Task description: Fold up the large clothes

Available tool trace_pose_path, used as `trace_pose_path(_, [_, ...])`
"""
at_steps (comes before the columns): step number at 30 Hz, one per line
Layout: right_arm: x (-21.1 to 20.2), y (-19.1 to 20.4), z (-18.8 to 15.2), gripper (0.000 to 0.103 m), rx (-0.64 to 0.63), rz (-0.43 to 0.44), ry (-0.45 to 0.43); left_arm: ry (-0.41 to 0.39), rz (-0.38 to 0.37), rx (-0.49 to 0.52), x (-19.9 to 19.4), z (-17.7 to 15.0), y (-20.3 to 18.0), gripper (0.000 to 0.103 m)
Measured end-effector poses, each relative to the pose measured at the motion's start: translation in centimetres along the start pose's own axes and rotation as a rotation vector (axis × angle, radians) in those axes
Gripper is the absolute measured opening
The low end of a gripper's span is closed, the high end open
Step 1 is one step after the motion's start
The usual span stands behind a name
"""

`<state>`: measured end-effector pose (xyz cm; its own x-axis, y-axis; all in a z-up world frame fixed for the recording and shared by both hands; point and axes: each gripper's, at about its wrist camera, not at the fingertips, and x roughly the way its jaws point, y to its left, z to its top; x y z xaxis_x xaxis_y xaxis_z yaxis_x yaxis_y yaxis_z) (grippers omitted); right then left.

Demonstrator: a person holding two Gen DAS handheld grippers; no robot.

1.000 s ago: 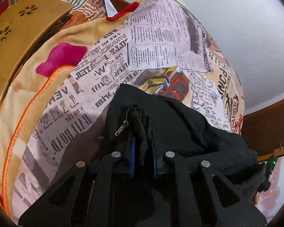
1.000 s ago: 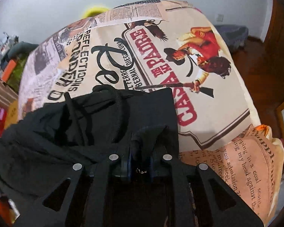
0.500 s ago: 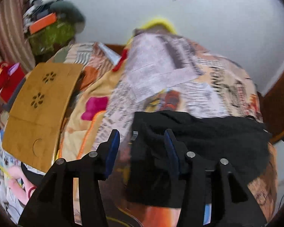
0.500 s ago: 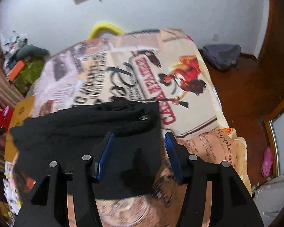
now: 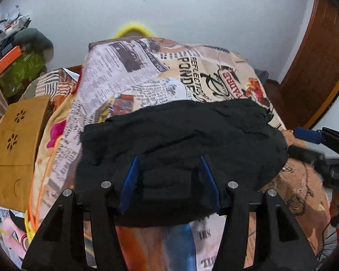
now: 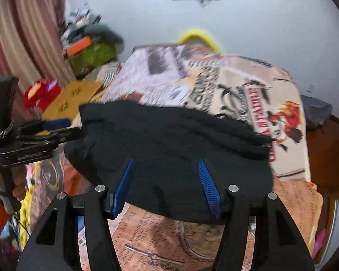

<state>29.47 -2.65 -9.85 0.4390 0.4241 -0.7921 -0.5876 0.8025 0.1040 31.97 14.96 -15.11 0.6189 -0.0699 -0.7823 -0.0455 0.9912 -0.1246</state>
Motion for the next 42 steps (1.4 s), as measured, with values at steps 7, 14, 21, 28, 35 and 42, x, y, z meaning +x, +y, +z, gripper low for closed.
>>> trace_pose_path(7, [7.3, -0.7, 0.1, 0.058, 0.030, -0.034, 0.093, 0.099, 0.002, -0.078, 7.9, 0.9, 1.0, 0.055])
trace_pose_path(14, [9.7, -2.1, -0.7, 0.089, 0.043, -0.063, 0.063, 0.107, -0.039, -0.179, 11.9, 0.4, 2.9, 0.060])
trace_pose_path(21, [9.2, -1.9, -0.9, 0.091, 0.046, -0.073, 0.063, 0.089, 0.004, -0.158, 10.6, -0.3, 2.9, 0.061])
trace_pose_path(28, [7.7, -1.4, -1.4, 0.090, 0.049, -0.101, 0.109, 0.044, 0.043, -0.233, 5.7, -1.8, 5.6, 0.061])
trace_pose_path(35, [4.4, -0.1, -1.7, 0.090, 0.009, -0.110, 0.079, -0.040, 0.031, -0.378, 0.0, -5.0, 9.7, 0.067])
trace_pose_path(42, [2.0, 0.9, -1.9, 0.090, 0.001, -0.101, 0.024, -0.044, -0.153, -0.681, -0.7, -10.5, 13.2, 0.067])
